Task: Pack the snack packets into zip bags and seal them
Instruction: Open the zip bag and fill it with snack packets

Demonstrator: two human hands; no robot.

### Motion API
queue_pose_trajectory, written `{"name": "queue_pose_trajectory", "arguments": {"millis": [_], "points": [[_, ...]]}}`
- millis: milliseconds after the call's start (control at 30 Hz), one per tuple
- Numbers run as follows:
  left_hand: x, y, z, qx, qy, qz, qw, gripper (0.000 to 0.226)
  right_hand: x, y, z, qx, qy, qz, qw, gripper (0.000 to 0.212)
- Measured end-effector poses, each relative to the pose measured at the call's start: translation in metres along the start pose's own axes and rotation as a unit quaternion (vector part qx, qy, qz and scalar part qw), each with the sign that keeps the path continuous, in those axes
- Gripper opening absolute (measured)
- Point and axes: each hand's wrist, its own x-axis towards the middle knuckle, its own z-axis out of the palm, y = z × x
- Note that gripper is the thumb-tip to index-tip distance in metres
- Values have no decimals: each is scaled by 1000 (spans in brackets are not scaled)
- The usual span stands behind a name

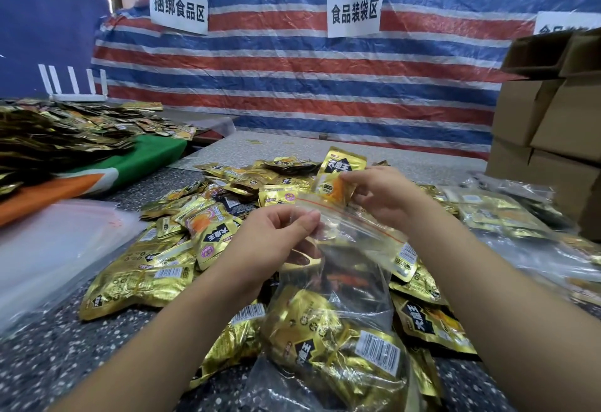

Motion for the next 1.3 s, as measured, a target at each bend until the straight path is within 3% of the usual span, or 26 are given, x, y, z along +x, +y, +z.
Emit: {"name": "queue_pose_trajectory", "arguments": {"millis": [100,267,467,600,733,867,1100,1300], "points": [[0,0,0,1,-1,1,1000,20,-8,-10,-13,44,22,-11,999,10],[-1,0,0,5,-6,7,1000,18,-35,-26,-40,161,14,-62,985,20],[-1,1,1,1,-12,18,1000,17,-65,-31,-46,188,-70,-124,972,46],[-1,1,1,-12,-17,28,999,22,-72,-32,-42,183,-130,-146,963,37],[-1,1,1,-26,-22,32,999,24,-75,-35,-38,100,-141,-184,968,25],[0,3,3,-34,-7,42,999,31,-81,-36,-41,-15,-165,-203,965,27],[-2,4,4,-30,6,55,998,32,-93,-41,-37,-207,-229,-199,930,37],[-1,-1,9,-2,30,76,997,38,-99,-39,-31,-290,-261,-151,908,40]]}}
